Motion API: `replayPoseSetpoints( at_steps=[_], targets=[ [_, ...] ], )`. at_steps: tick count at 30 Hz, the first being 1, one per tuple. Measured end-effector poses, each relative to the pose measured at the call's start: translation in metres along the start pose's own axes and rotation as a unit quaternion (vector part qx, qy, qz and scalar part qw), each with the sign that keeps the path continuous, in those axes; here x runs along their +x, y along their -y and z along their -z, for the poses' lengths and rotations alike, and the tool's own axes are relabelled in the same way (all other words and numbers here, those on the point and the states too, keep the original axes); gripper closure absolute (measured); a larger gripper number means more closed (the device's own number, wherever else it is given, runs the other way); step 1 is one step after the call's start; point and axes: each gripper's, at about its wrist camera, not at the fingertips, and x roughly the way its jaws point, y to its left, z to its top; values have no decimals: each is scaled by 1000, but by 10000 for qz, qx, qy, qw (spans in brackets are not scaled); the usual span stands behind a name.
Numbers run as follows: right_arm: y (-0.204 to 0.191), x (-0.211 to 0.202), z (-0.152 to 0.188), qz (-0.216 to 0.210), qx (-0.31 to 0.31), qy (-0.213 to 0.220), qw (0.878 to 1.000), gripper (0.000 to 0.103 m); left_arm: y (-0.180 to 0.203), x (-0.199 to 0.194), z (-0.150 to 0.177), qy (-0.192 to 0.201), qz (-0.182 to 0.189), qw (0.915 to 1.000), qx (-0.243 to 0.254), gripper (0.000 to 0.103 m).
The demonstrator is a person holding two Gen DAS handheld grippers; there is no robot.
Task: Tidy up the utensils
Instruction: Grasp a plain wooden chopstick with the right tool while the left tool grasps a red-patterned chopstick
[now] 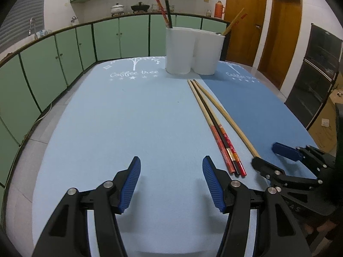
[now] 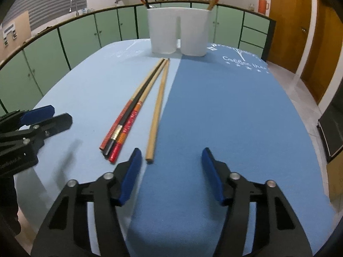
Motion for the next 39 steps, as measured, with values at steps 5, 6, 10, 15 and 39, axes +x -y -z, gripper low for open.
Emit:
replayPoseSetpoints(
  at_steps=[5, 6, 10, 15, 39],
  targets=[
    [-9, 0, -2, -294, -202, 60, 9993, 95, 10, 3, 1, -83, 123, 9998, 128, 44],
    [-9, 0, -2, -344, -232, 57, 9991, 96, 13, 4, 2, -100, 146, 9997, 153, 44],
    [-5, -2, -2, -410, -148, 57, 9990, 96, 23, 8, 2, -167, 243, 9993, 229, 44],
    [10, -3, -3, -339, 112, 39, 9994, 97, 34, 13, 4, -240, 299, 9988, 305, 44],
    [22, -1, 5, -418, 279, 144, 9986, 97, 49, 22, 9, -115, -21, 9994, 313, 86]
  ],
)
